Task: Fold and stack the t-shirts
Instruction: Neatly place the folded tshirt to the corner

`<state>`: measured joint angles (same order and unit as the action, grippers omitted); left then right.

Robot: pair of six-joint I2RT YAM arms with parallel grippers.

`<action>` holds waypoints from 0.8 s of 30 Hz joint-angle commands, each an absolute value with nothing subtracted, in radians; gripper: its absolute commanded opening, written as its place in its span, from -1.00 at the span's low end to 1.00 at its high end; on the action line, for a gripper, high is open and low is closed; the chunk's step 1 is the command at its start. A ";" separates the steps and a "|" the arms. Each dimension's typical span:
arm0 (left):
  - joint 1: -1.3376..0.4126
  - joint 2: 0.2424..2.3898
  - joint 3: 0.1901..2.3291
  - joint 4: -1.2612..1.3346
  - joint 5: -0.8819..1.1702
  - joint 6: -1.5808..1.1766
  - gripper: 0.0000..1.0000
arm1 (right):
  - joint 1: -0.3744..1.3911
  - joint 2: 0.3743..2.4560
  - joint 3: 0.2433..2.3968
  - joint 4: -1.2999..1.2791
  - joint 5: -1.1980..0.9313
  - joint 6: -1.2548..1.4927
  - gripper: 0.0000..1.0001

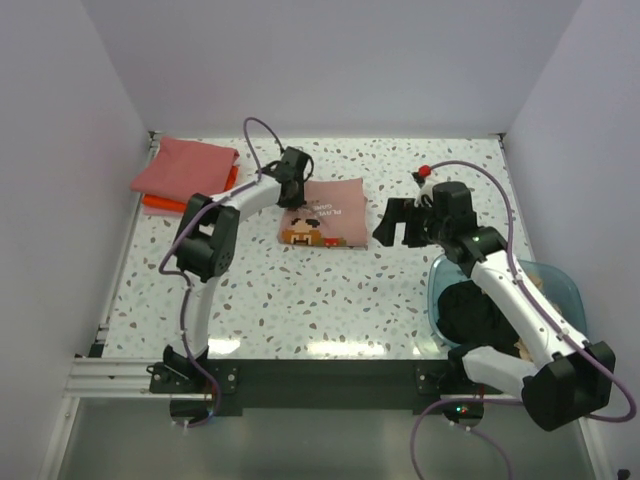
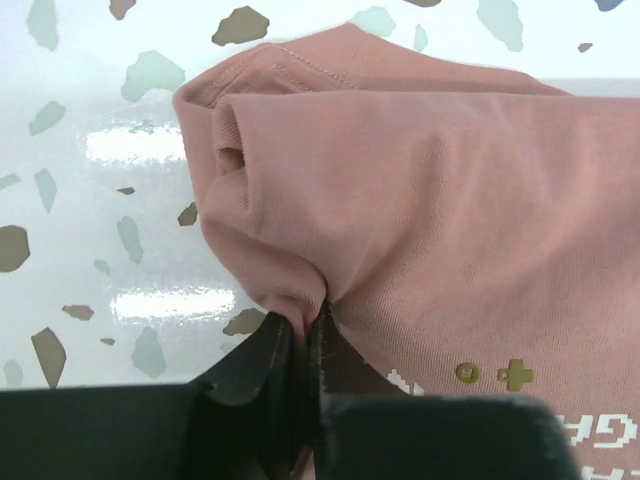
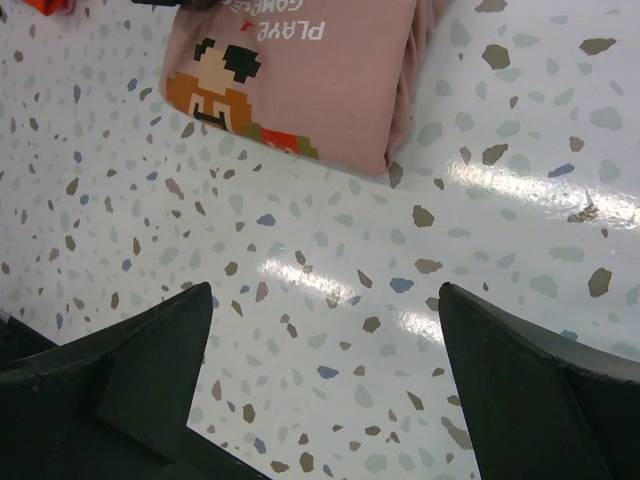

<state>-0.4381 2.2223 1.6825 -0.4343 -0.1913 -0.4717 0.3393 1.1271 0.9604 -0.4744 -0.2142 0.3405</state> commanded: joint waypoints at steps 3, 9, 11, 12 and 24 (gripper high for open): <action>-0.451 2.286 1.687 -0.637 -0.408 -0.373 -1.00 | 0.337 1.057 0.948 -0.495 -0.127 0.308 0.97; -0.439 2.073 1.637 -0.500 -0.595 -0.051 -1.00 | 0.336 1.028 0.951 -0.517 -0.083 0.307 0.97; -0.410 2.046 1.660 -0.488 -0.565 0.051 -1.00 | 0.336 1.026 0.948 -0.520 -0.071 0.305 0.97; -0.399 2.030 1.669 -0.488 -0.563 0.084 -1.00 | 0.336 1.023 0.946 -0.525 -0.064 0.307 0.97; -0.318 1.931 1.707 -0.336 -0.693 0.520 -1.00 | 0.336 1.003 0.940 -0.528 -0.003 0.295 0.97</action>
